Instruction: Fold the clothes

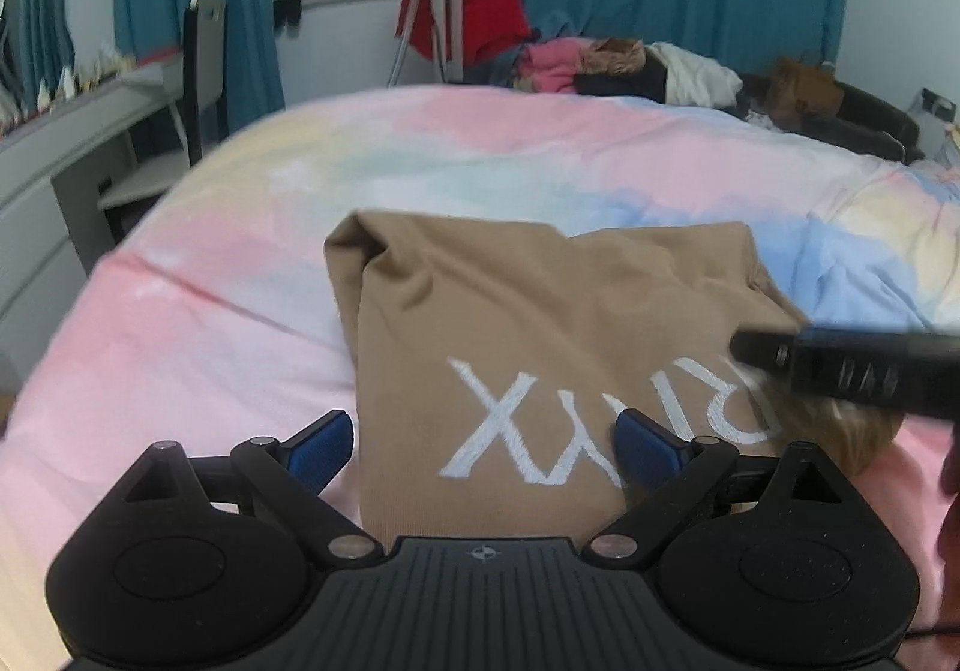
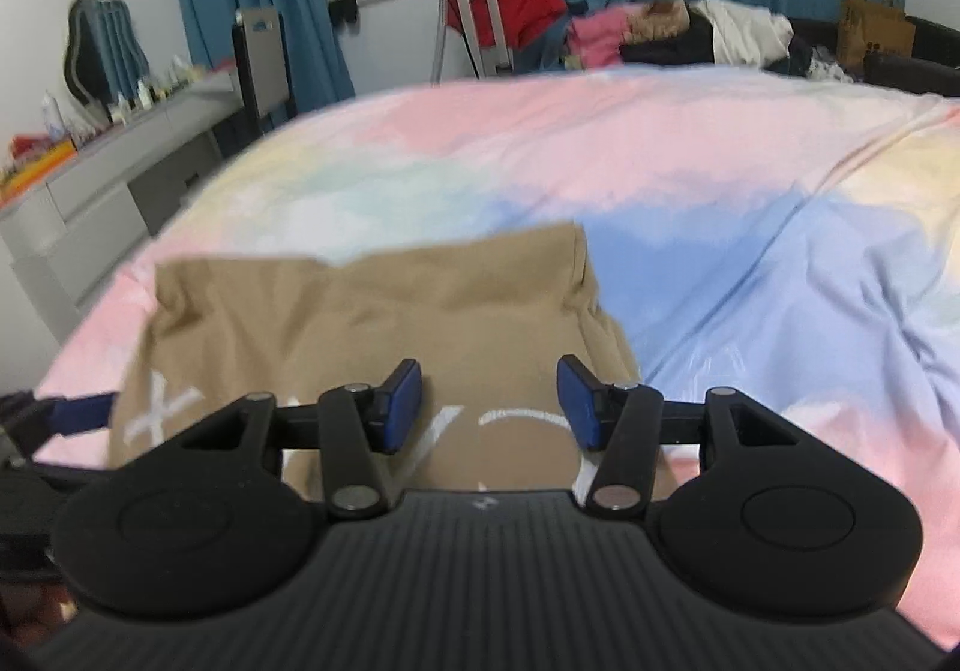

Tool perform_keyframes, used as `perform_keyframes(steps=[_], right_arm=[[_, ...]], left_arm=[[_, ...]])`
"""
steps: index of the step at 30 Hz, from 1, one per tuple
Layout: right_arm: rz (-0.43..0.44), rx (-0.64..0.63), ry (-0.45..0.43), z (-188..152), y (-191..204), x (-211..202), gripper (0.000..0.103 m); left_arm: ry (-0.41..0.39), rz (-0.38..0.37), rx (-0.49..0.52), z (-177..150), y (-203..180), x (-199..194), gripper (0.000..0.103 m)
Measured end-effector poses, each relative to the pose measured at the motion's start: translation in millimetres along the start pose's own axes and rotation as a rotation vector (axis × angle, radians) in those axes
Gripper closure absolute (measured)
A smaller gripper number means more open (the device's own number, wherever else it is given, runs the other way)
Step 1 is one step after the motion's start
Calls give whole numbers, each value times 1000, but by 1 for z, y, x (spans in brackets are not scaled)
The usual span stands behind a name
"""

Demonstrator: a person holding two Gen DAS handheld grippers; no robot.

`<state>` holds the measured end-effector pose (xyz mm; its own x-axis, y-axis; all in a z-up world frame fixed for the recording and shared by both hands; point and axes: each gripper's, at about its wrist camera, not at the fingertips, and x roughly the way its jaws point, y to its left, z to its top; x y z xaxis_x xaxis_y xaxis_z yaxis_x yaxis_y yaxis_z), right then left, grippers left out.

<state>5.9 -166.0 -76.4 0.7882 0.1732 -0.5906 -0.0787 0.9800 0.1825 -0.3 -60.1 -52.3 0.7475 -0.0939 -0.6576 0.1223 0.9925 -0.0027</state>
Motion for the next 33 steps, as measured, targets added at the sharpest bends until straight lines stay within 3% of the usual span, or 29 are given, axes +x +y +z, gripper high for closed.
perform_keyframes(steps=[7,11,13,22,25,27,28,33], right_arm=[[-6,3,13,-6,0,6,50],[-9,3,13,-7,1,6,50],[-11,5,13,-6,1,6,50],[-14,16,12,-7,3,4,49],[-17,15,13,-6,3,4,49],[-19,17,13,-6,3,3,49],[-20,20,12,-6,3,3,49],[-21,65,8,-4,-3,3,50]], left_arm=[[6,-62,-169,-4,16,-33,9],[24,-200,-298,-21,24,-60,9],[65,-268,-370,-28,28,-59,9],[73,-361,-779,-46,68,-13,13],[76,-391,-916,-52,82,2,29],[61,-390,-951,-54,86,3,47],[49,-389,-965,-55,87,2,50],[-124,-520,-939,-51,85,-21,51]])
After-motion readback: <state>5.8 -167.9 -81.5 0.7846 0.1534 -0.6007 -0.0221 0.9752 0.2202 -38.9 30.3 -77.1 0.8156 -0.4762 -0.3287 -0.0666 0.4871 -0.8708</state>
